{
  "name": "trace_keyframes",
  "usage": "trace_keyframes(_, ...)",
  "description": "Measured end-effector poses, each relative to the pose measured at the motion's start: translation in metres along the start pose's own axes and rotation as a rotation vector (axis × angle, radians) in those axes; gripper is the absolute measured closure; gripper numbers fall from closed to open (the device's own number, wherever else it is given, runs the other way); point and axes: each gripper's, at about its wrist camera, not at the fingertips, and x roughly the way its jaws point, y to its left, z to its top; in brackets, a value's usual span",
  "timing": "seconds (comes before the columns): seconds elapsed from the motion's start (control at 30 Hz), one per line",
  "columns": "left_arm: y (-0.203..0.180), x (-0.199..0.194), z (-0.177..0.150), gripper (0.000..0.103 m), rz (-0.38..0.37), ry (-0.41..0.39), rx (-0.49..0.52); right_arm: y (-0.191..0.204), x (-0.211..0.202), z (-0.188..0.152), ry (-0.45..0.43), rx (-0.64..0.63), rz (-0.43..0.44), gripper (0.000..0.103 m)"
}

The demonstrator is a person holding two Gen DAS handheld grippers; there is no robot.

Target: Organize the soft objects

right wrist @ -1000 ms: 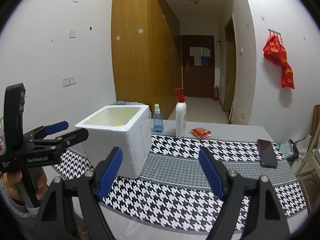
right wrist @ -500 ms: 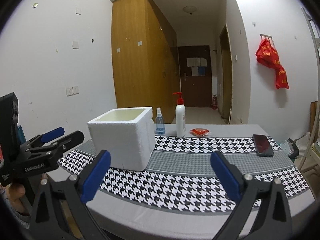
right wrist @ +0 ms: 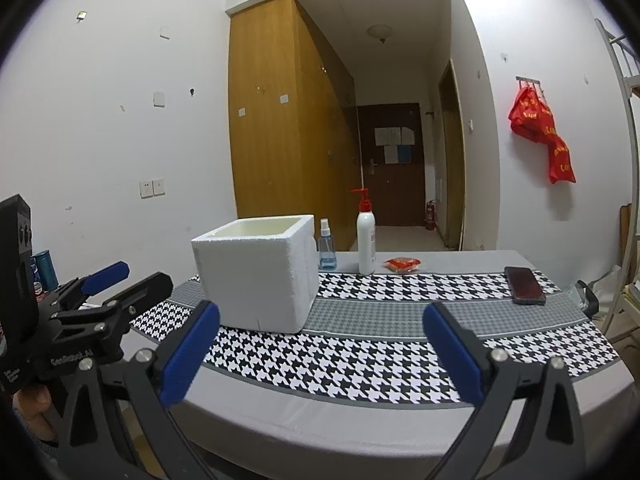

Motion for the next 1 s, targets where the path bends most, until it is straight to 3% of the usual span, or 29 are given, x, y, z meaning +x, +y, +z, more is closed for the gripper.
trace_keyframes(1.0,-0.011,-0.035,-0.02,0.001,0.018,-0.024,0.062,0.022,-0.041,-0.021,-0.06,-0.02,-0.035,0.0)
